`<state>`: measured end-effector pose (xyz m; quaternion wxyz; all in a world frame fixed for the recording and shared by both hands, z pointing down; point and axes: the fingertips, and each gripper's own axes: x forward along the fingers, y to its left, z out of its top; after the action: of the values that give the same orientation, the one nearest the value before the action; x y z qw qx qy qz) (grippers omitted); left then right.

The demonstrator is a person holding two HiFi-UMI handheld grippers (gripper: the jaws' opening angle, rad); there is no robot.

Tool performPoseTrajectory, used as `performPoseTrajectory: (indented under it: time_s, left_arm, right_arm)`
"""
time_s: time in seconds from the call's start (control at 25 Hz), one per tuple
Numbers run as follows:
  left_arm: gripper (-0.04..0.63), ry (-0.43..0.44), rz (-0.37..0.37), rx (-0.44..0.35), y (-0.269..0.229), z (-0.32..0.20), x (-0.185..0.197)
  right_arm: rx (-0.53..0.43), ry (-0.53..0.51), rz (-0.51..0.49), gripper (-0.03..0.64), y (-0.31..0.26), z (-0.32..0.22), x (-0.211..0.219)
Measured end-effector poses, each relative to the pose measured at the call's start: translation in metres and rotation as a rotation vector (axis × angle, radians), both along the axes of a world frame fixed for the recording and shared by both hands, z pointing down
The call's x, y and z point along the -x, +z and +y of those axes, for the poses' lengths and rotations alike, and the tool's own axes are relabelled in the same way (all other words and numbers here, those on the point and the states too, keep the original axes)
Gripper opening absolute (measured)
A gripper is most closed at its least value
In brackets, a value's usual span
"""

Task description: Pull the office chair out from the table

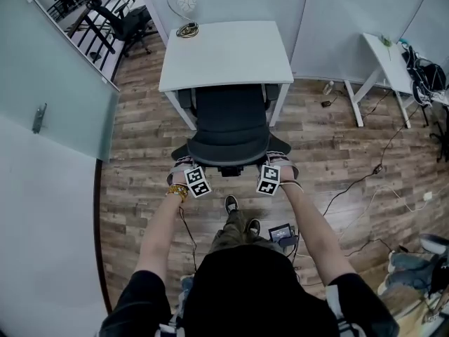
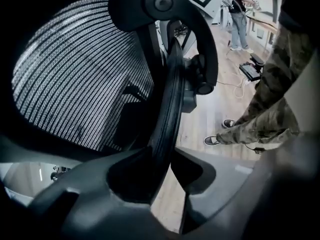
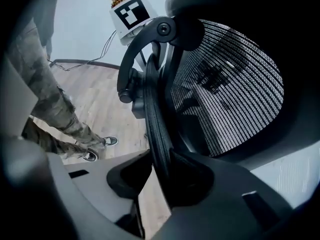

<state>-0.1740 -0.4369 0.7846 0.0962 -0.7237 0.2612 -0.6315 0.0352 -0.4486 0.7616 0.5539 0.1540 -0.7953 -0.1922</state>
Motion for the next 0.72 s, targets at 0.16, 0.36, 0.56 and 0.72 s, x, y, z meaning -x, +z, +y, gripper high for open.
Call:
performPoseTrajectory:
  time_s: [0.16, 0.36, 0.56, 0.72]
  left_arm:
    - [0.135, -0.015, 0.007, -0.005, 0.002, 0.015, -0.014]
    - [0.135, -0.02, -0.007, 0.005, 0.002, 0.026, -0.022]
    - [0.137, -0.033, -0.01, 0.005, 0.003, 0.034, -0.02]
    - [0.137, -0.028, -0.012, 0.0, 0.003, 0.04, -0.015]
  right_arm:
    - [-0.002, -0.018, 0.012, 0.101, 0.0, 0.01, -0.015]
    - [0.004, -0.009, 0.003, 0.101, 0.001, 0.02, -0.023]
    - [0.006, -0.012, 0.007, 0.101, 0.001, 0.029, -0.021]
    - [0.0, -0.013, 0.006, 0.101, 0.001, 0.035, -0.016]
